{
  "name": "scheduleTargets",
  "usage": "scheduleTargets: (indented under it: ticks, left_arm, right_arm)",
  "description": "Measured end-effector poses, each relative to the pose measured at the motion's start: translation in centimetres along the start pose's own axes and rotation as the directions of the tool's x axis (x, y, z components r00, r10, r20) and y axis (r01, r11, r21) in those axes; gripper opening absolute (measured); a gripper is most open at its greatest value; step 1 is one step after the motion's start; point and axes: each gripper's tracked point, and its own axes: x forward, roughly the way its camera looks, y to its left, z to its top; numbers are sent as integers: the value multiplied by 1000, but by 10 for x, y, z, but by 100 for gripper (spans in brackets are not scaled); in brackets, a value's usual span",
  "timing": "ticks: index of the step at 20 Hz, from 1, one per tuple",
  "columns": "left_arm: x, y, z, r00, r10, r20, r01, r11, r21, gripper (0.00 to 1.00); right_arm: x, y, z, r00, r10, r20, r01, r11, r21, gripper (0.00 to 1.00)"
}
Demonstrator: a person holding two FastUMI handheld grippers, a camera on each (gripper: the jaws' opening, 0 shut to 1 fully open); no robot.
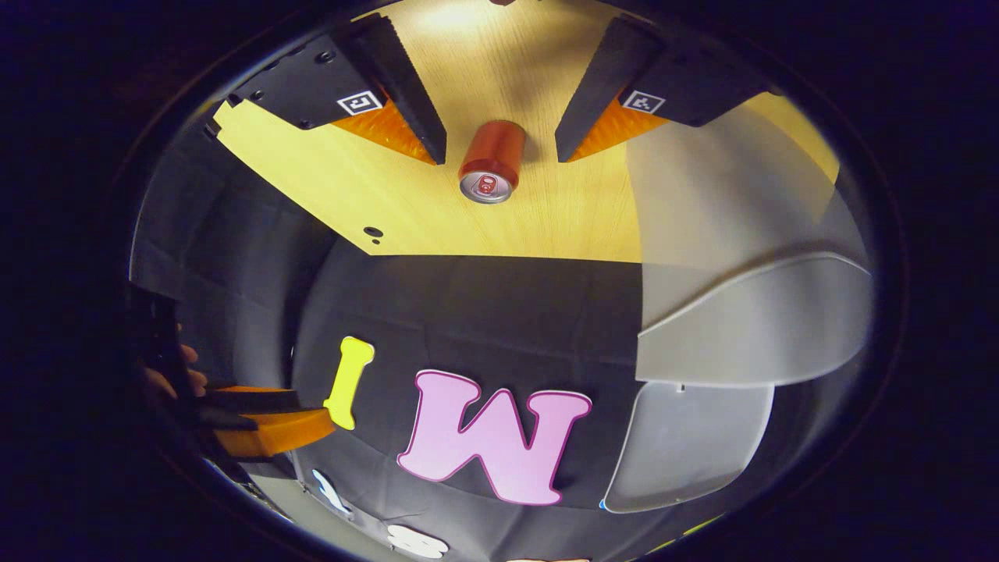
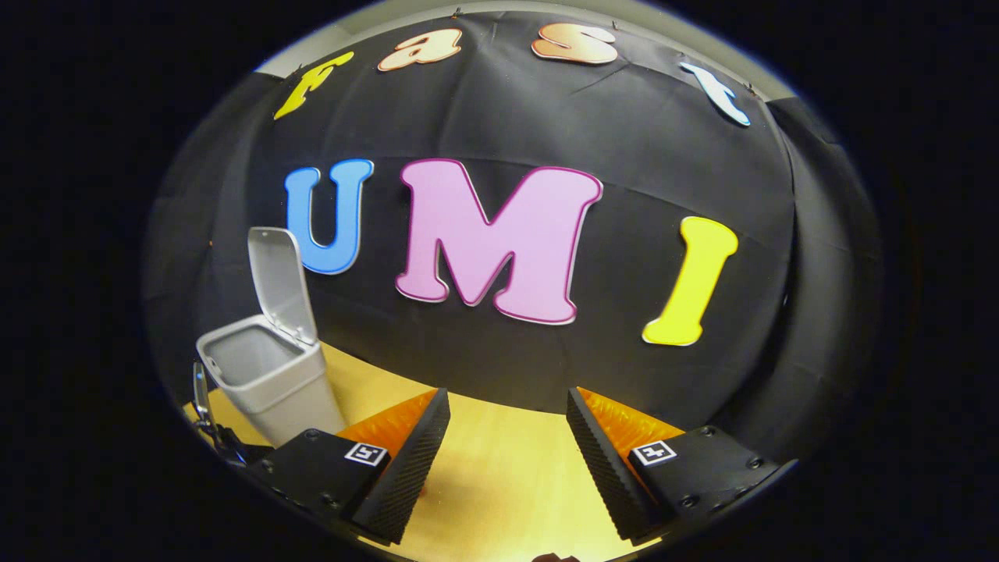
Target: Press the lid of the desktop garbage bin to open it, pick up the crumpled paper on the desktop and throw it into the bin, then pick up the pop can on the desktop and drop it into the bin, and finally close the garbage bin lid.
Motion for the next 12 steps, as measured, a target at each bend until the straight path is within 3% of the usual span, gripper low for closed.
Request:
scheduleTargets:
  ticks: [7, 12]
  left_arm:
    - [73, -12, -30, 998, -59, -28, 58, 998, -5, 95]
    - [108, -1, -42, 999, -13, -42, 16, 998, 69, 95]
  right_arm:
    - [-8, -20, -80, 993, -10, -114, 9, 1000, -4, 97]
    - [-22, -35, -129, 980, -33, -195, 37, 999, 13, 97]
